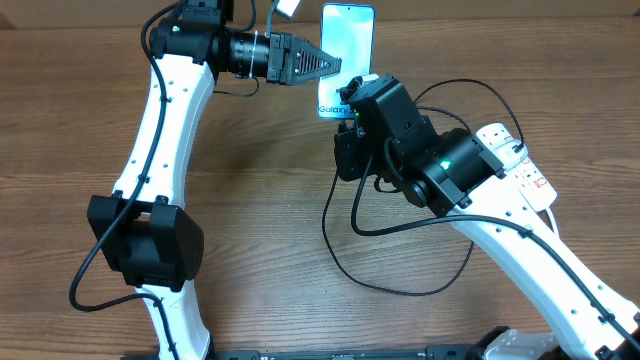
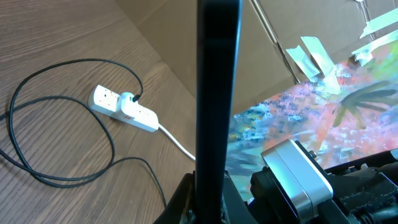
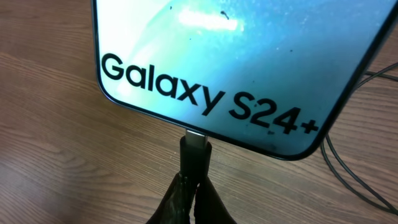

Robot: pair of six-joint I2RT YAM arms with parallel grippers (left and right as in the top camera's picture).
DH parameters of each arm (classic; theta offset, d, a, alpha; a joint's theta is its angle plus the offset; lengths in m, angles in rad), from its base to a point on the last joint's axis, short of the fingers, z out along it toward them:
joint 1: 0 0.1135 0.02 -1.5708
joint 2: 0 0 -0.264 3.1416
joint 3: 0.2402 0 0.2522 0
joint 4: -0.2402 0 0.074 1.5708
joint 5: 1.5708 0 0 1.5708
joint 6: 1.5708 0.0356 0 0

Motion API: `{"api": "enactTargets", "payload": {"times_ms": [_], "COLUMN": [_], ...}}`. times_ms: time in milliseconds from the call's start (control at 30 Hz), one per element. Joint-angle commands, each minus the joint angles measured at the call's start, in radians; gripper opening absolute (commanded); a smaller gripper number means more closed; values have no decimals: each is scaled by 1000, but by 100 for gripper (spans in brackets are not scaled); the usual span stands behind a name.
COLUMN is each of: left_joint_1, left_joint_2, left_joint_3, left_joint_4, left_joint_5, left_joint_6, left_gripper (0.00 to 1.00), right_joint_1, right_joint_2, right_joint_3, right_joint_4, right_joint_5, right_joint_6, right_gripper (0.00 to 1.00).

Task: Plug charger to phone and switch on socket
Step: 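Carry the connector with the right gripper up under the phone's bottom edge, then align the connector with the phone's port and push it upward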

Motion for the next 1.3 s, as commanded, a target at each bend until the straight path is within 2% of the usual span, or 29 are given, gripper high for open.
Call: {"api": "enactTargets", "payload": {"times_ms": [0,733,967,1267], "left_joint_1": [0,0,1,1], "left_joint_2": [-21,-21,-21,-21], "left_joint_3": [23,23,23,23], "left_joint_4": [0,-2,-2,32], "left_joint_5": [58,78,-16,-19], "left_joint_6": [31,40,45,41], "left_gripper": [4,4,4,4], "right_joint_1": [4,4,4,4], "right_joint_2": [-28,-27,-27,-27], "right_joint_3": [25,25,25,25], "right_joint_4": [8,19,-14,-85], "right_joint_5": [21,20,17,-10], "right_joint_6": [-8,-8,-8,-9], "right_gripper": [4,4,4,4]}}
